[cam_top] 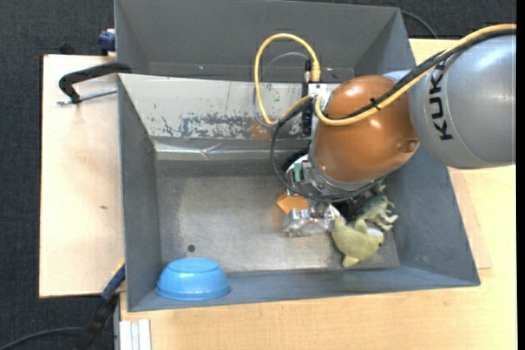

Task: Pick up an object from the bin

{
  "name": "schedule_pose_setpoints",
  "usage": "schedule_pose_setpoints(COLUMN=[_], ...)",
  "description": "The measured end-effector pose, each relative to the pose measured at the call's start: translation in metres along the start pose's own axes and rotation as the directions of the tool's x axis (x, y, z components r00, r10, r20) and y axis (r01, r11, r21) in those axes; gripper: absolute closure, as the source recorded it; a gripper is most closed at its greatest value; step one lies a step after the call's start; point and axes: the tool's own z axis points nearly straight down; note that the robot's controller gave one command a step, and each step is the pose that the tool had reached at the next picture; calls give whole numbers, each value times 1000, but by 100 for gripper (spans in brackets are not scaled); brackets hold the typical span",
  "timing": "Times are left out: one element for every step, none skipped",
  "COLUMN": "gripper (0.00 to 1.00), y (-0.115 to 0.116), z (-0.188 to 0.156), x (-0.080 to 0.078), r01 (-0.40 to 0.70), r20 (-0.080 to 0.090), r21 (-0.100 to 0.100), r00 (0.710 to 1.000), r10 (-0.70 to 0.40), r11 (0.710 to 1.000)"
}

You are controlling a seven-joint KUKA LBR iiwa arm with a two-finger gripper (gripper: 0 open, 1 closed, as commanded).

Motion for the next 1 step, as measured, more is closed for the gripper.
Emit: schedule_pose_setpoints(gripper=[0], y=[0], z=[0], x=[0], r01=[0], r20=[0], r21=[0], r00=[1000], r10=[0], r11=[1000])
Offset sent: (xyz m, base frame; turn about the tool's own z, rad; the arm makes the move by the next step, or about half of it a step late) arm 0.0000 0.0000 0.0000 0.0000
